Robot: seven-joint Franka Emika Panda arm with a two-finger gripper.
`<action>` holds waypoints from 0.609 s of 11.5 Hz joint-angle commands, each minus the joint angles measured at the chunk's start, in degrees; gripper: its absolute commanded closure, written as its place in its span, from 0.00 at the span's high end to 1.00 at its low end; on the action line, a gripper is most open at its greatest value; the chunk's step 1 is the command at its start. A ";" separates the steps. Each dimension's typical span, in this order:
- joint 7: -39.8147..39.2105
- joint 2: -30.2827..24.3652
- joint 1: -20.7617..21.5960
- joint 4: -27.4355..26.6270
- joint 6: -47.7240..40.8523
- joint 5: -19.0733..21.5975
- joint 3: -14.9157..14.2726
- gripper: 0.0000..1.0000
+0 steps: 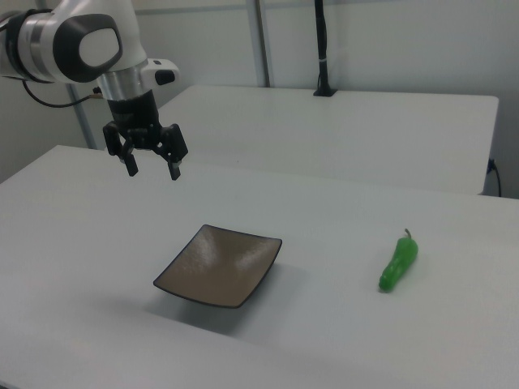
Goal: Chili peppers are placed on a ceramic plate
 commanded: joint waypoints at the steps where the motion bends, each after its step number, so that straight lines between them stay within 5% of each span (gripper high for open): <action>1: 0.49 -0.23 -0.74 0.60 -0.90 -0.43 0.36 1.00; 7: -0.30 1.00 -0.48 2.10 -1.26 -1.93 -0.70 1.00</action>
